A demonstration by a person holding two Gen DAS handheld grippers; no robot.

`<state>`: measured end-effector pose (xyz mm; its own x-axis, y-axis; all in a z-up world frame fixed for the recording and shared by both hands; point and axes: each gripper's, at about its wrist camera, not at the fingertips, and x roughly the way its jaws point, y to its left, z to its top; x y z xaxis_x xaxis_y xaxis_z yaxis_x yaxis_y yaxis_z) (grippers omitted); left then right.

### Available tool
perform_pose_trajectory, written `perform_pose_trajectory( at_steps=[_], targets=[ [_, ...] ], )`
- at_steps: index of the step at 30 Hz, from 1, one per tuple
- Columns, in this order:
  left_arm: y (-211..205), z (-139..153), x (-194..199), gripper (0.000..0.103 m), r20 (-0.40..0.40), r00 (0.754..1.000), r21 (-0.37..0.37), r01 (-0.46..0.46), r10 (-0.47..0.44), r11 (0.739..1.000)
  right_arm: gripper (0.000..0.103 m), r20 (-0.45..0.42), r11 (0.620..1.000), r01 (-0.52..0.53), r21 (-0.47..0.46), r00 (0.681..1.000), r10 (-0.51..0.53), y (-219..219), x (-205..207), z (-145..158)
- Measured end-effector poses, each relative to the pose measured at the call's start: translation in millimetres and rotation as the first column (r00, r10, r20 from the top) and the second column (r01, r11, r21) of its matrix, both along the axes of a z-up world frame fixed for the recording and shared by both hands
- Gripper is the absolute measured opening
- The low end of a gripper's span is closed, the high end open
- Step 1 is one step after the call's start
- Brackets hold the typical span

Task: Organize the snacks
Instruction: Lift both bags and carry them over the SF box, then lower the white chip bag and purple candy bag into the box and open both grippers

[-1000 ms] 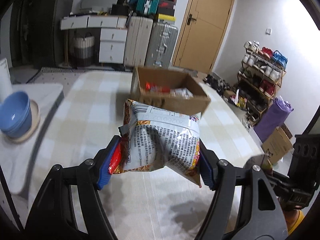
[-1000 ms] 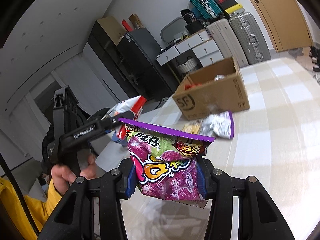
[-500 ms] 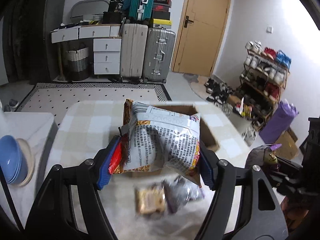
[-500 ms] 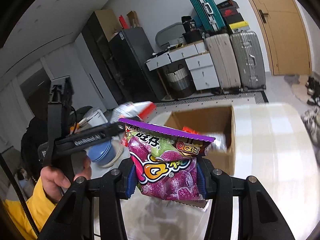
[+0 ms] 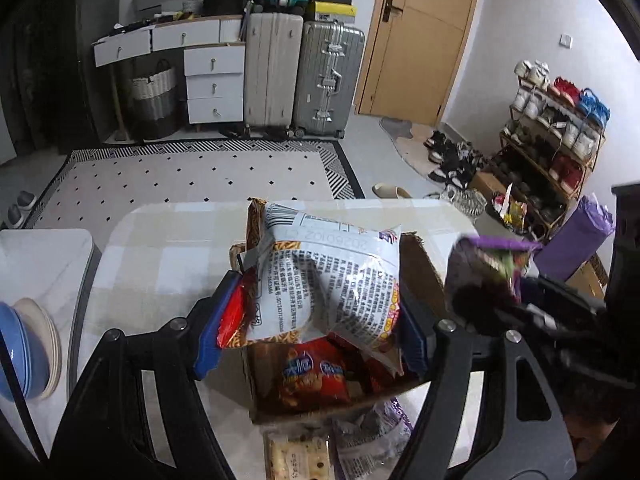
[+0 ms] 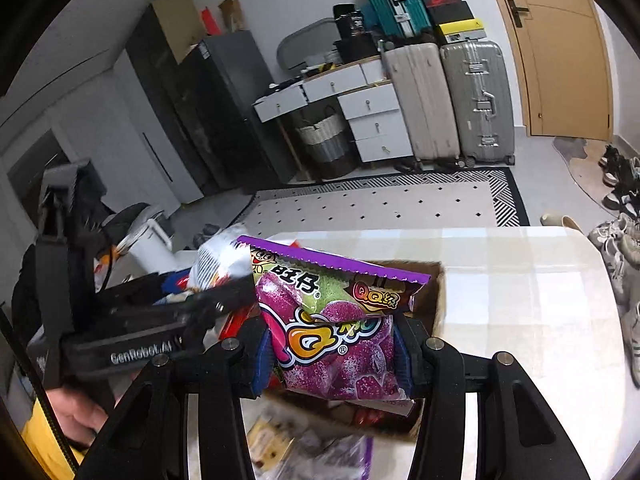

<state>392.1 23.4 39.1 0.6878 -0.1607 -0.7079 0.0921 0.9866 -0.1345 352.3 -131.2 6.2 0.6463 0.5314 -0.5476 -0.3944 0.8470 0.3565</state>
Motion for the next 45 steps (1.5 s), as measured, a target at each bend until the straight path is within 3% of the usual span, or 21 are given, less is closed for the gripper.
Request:
perform_pose_trajectory(
  at_steps=[8, 27, 33, 39, 41, 45],
  targets=[
    [-9.5, -23.7, 47.6, 0.069, -0.04, 0.999, 0.004, 0.01, -0.01, 1.0, 0.048, -0.035, 0.997, -0.038, -0.068, 0.999, 0.036, 4.8, 24.9, -20.5],
    [-2.0, -78.0, 47.6, 0.07, -0.121, 0.993, 0.021, 0.001, 0.002, 1.0, 0.048, -0.075, 0.994, -0.046, -0.095, 0.996, 0.039, 9.3, 34.6, -37.2],
    [-7.3, -82.1, 49.4, 0.071, -0.131, 0.991, 0.032, 0.022, -0.018, 0.999, 0.048, -0.056, 0.995, -0.044, -0.088, 0.998, 0.039, 7.7, 29.7, -36.2],
    [7.7, -92.7, 47.9, 0.078, -0.165, 0.985, -0.04, 0.038, -0.044, 0.998, 0.048, -0.041, 0.992, -0.048, -0.12, 0.998, 0.043, 7.7, 26.1, -37.1],
    [8.3, -93.3, 49.3, 0.078, -0.181, 0.983, -0.006, 0.024, -0.025, 1.0, 0.048, -0.037, 0.99, -0.055, -0.128, 0.998, 0.05, 9.1, 24.7, -38.1],
    [12.3, -78.0, 43.9, 0.08, -0.135, 0.991, -0.004, 0.014, -0.015, 1.0, 0.048, -0.054, 0.989, -0.051, -0.137, 0.998, 0.044, 9.0, 24.7, -40.0]
  ],
)
